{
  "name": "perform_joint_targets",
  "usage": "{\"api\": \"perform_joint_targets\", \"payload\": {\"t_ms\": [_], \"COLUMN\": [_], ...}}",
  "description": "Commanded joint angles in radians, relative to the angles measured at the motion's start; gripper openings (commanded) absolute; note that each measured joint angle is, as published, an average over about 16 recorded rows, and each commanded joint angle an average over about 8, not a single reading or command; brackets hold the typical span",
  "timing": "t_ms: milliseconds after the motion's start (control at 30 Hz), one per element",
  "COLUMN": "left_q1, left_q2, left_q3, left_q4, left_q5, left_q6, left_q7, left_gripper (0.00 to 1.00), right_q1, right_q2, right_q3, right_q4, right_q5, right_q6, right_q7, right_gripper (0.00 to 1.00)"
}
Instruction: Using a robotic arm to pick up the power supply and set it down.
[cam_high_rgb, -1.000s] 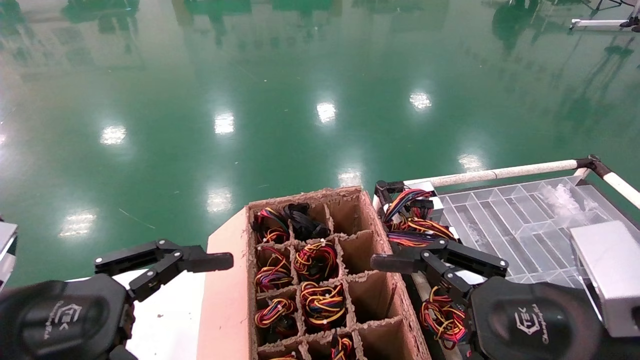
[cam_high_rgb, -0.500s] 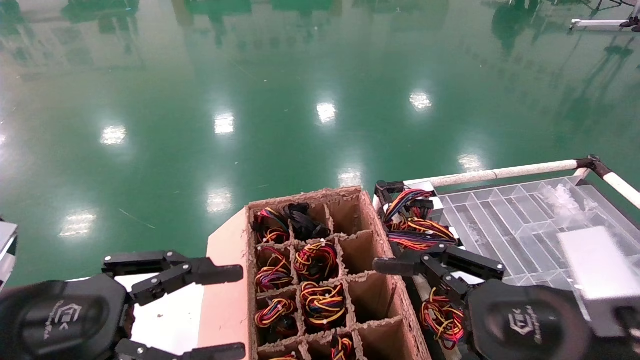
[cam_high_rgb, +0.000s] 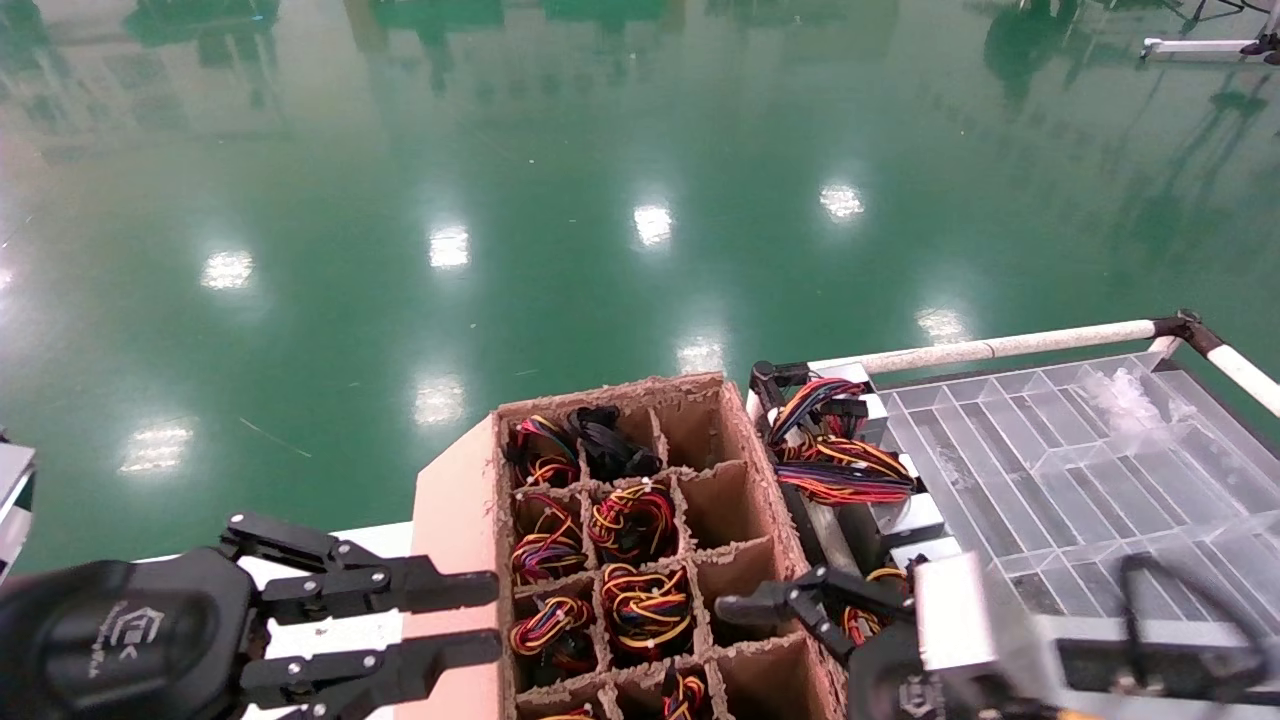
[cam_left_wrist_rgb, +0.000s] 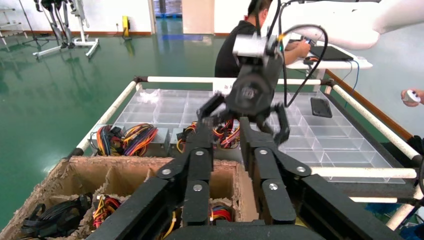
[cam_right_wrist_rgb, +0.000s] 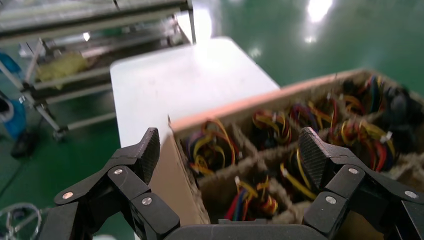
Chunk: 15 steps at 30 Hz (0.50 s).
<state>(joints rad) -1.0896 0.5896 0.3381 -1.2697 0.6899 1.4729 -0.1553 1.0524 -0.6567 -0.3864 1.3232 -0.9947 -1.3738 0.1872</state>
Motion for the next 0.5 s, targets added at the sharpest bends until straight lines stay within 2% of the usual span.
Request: {"api": "perform_joint_targets", "payload": {"t_ms": [33, 200, 233, 300, 500], "left_q1": [0.0, 0.0, 0.0, 0.0, 0.0], "left_q2": [0.0, 0.0, 0.0, 0.0, 0.0], "left_q3": [0.0, 0.0, 0.0, 0.0, 0.0], "left_q4": [0.0, 0.0, 0.0, 0.0, 0.0], "left_q5": [0.0, 0.0, 0.0, 0.0, 0.0], "left_q6": [0.0, 0.0, 0.0, 0.0, 0.0], "left_q7": [0.0, 0.0, 0.0, 0.0, 0.0], "left_gripper": [0.0, 0.0, 0.0, 0.0, 0.0], "right_q1": [0.004, 0.002, 0.002, 0.003, 0.014], "right_q2": [-0.012, -0.041, -0.047, -0.059, -0.095], "right_q3": [-0.017, -0.047, -0.052, -0.062, -0.091], "right_q4": [0.004, 0.009, 0.009, 0.01, 0.011], "right_q5": [-0.036, -0.1, -0.111, -0.135, -0.212], "right_q6": [0.014, 0.048, 0.055, 0.07, 0.118], "right_q7": [0.006, 0.011, 0.012, 0.016, 0.023], "right_gripper": [0.72, 0.11, 0.04, 0.0, 0.0]}}
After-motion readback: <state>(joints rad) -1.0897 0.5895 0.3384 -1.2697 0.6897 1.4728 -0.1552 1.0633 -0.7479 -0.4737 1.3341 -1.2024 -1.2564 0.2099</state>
